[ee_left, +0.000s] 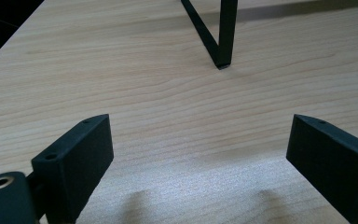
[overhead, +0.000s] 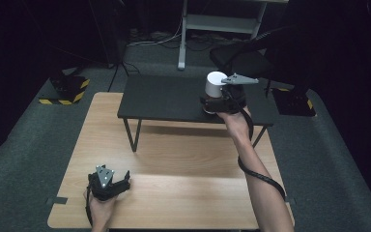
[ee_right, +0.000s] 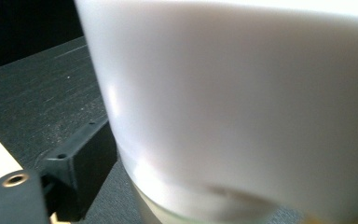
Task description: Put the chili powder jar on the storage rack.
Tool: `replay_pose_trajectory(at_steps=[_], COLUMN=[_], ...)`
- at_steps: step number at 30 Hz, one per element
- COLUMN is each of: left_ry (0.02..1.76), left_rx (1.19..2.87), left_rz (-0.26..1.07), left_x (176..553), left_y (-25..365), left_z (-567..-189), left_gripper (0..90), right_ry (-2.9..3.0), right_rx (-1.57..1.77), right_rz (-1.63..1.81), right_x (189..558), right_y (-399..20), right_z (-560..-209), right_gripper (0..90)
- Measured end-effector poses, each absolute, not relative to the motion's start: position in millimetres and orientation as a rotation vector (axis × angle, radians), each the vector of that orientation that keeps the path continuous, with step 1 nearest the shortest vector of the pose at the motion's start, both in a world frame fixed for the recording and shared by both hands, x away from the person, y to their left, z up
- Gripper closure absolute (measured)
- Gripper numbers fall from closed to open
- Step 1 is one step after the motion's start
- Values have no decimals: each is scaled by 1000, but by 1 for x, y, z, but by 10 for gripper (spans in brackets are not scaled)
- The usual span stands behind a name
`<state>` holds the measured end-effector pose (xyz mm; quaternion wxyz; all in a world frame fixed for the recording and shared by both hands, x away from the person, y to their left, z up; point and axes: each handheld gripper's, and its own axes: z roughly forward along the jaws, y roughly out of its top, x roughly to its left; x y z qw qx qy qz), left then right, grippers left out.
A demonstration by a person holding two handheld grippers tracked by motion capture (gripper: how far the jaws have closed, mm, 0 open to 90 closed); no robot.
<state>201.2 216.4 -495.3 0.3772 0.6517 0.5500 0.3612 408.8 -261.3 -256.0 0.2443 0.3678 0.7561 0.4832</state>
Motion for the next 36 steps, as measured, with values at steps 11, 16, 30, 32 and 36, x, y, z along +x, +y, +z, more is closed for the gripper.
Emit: replay_pose_trajectory(at_steps=[11,16,30,32,36], left_ry=[1386,1383,1391,1393,1396], left_rx=[1692,1710,1711,1710,1705], left_rz=[896,895,888,889,887], left_x=[203,204,205,205,205], left_y=[219,219,219,219,219], left_z=[-494,-493,-493,-493,-493], left_gripper=[97,97,94,94,95], right_ry=[2021,2003,1963,1955,1945], right_rx=[994,997,960,951,940], right_rz=[1357,1373,1413,1420,1419], right_x=[394,386,343,332,310], right_y=[-282,-292,-327,-333,-345], right_z=[-268,-272,-295,-303,-319], right_gripper=[57,54,54,55,56])
